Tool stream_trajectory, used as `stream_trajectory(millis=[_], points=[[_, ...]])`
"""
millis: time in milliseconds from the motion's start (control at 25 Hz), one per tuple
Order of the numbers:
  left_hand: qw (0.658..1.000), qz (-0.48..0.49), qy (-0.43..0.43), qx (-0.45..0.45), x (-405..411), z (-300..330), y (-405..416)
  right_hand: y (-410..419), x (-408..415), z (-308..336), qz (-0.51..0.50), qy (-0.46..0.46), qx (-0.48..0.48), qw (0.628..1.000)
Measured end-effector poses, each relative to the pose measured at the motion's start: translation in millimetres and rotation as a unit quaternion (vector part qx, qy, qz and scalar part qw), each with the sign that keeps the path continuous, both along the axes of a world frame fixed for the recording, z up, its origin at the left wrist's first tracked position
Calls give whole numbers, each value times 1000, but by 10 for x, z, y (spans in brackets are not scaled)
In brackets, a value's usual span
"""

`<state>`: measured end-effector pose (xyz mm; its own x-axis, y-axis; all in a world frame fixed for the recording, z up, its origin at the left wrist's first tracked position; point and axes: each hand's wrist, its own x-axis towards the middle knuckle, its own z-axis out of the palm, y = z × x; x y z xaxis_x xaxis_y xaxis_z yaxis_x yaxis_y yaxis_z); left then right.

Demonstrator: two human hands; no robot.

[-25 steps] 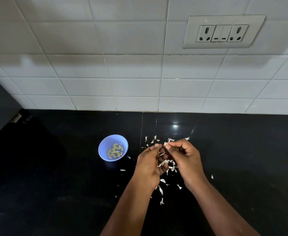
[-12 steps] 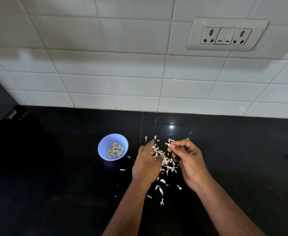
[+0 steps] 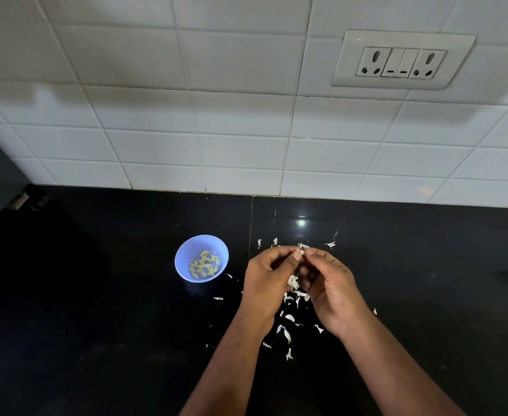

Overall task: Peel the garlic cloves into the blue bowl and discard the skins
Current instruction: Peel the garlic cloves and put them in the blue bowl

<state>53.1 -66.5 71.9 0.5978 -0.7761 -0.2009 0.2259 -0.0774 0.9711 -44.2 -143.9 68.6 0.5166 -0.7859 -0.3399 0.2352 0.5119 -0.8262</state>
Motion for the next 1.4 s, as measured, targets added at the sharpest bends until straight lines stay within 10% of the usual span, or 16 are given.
stream_trajectory(millis=[600,880,1400], points=[[997,39,7,59,46,-48,0,23,-35,-5,5,23,-35,999],[941,1,-212,263,95,-197,63,-19,-82,-43,-25,23,-22,999],[998,-6,39,45,66,10,-24,-28,-90,-50,-5,79,-96,992]])
